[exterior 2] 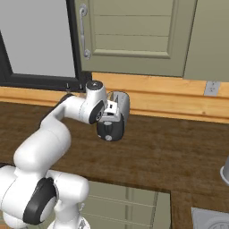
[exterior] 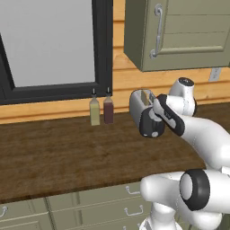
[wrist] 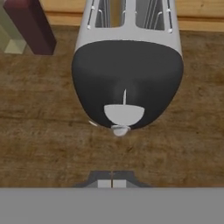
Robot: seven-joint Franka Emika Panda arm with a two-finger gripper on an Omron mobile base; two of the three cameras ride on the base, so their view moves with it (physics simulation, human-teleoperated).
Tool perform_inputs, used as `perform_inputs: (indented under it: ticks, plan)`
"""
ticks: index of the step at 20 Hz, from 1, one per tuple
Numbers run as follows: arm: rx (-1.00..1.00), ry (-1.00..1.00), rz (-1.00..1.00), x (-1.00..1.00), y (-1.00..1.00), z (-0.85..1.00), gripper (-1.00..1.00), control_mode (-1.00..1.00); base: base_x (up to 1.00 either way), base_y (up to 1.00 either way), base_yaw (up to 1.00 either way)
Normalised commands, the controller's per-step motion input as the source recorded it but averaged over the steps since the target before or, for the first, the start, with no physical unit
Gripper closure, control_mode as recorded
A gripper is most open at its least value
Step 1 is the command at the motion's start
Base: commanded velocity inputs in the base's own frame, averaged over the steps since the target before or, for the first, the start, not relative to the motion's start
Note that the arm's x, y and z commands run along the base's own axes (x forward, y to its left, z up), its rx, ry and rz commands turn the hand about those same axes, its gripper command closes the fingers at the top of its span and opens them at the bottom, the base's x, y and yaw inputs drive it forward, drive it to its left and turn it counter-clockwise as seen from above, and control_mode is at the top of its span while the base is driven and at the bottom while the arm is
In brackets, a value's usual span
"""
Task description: Start the toaster. Once the lever pops up, take the bread to the plate on the dining counter.
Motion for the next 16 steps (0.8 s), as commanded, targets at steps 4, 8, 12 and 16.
perform_inputs:
  ticks: [4, 8, 12, 16]
  plan:
    - [0.01, 0.00, 0.00, 0.21, 0.00, -0.08, 1.00, -1.00, 0.00, 0.00, 0.00]
    - [0.02, 0.00, 0.00, 0.23, 0.00, -0.04, 1.00, -1.00, 0.00, 0.00, 0.00]
    - [0.02, 0.00, 0.00, 0.13, -0.01, -0.07, 1.00, -1.00, 0.00, 0.00, 0.00]
    - [0.01, 0.00, 0.00, 0.07, -0.02, -0.12, 1.00, -1.00, 0.00, 0.00, 0.00]
